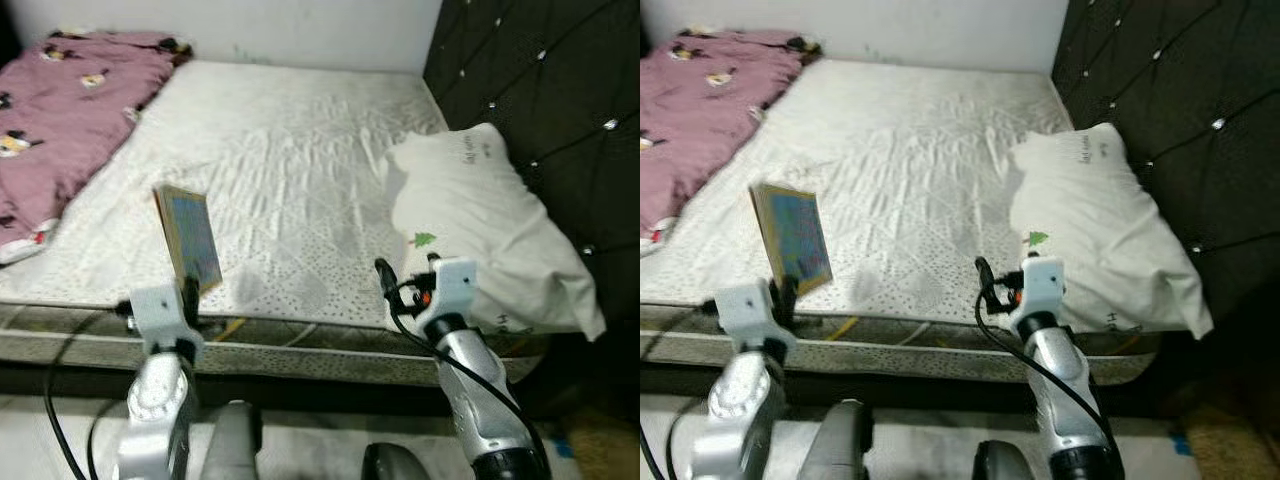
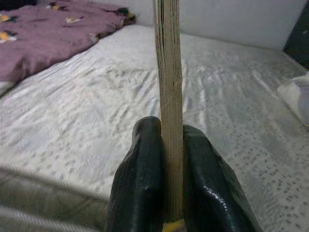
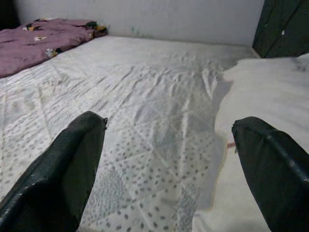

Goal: Clean up the room

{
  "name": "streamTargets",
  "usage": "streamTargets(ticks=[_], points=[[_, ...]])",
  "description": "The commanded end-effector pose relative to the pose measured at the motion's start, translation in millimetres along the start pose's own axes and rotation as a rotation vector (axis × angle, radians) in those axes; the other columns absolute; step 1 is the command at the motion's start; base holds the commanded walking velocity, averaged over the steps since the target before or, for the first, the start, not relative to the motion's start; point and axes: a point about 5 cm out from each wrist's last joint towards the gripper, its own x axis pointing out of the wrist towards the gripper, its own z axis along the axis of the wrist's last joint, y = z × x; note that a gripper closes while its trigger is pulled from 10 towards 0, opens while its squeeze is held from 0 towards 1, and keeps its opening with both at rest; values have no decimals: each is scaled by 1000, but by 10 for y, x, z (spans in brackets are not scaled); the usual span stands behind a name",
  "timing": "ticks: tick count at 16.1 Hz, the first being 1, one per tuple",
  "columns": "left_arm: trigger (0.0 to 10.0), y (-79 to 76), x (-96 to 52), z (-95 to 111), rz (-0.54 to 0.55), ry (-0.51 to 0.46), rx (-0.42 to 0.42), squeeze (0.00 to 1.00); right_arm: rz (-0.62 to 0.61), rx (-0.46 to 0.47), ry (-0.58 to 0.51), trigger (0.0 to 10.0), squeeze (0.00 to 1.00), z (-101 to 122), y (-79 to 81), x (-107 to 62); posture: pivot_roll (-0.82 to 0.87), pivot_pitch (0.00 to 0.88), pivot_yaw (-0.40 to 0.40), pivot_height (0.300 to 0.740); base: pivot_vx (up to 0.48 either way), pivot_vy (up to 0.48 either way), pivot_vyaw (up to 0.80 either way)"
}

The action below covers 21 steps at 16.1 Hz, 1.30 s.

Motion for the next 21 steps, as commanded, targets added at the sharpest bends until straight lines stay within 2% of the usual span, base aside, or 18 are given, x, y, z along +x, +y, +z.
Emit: streamTargets(ticks=[1,16,19,21], points=[[10000,-91,33,130,-36,-66,-17,0,5,-13,-1,10000,0,9,-12,7,11,63,-42,634,296,0,0],[10000,-114,35,83,-53,-39,-55,0,7,-20,-7,10000,0,2,-3,11,11,60,-38,634,335,0,0],[10000,-147,59,87,-56,-27,-73,0,10,-21,-7,10000,0,2,-3,11,12,60,-39,634,0,0,0],[10000,-119,80,61,-31,-7,-82,0,14,-17,-6,10000,0,-1,-1,11,12,60,-40,609,0,0,0]])
